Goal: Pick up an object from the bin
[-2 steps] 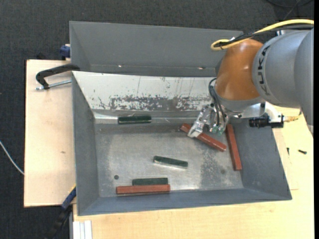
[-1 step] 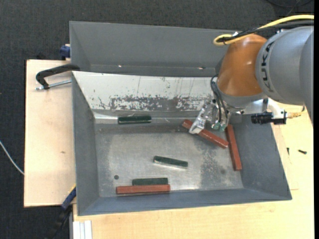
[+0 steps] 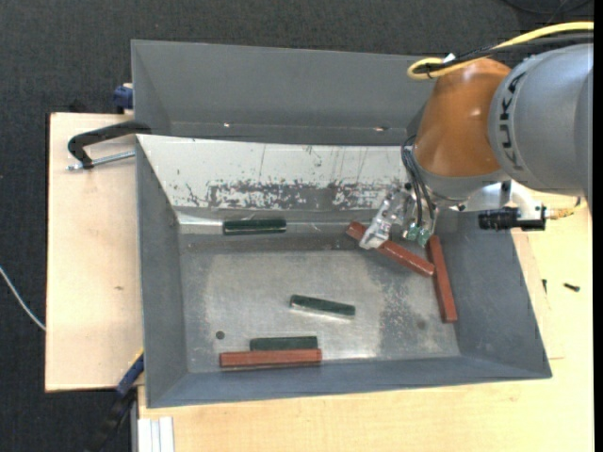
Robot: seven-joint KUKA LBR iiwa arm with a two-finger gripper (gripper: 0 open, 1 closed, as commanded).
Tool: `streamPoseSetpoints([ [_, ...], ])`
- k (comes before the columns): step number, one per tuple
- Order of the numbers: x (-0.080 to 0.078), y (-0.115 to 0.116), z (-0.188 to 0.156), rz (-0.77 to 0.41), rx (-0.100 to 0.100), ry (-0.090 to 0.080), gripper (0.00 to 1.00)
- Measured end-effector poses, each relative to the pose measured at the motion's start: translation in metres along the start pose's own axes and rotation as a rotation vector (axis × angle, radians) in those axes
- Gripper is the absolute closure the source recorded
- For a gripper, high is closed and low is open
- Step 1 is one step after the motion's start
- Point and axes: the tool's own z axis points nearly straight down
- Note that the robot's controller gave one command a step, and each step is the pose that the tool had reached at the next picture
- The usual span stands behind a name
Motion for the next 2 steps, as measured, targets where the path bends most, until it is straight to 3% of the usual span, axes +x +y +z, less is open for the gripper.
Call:
streamPoseSetpoints([
  [2, 0.001, 0.000, -0.024, 0.000, 0.002, 0.005, 1.00],
])
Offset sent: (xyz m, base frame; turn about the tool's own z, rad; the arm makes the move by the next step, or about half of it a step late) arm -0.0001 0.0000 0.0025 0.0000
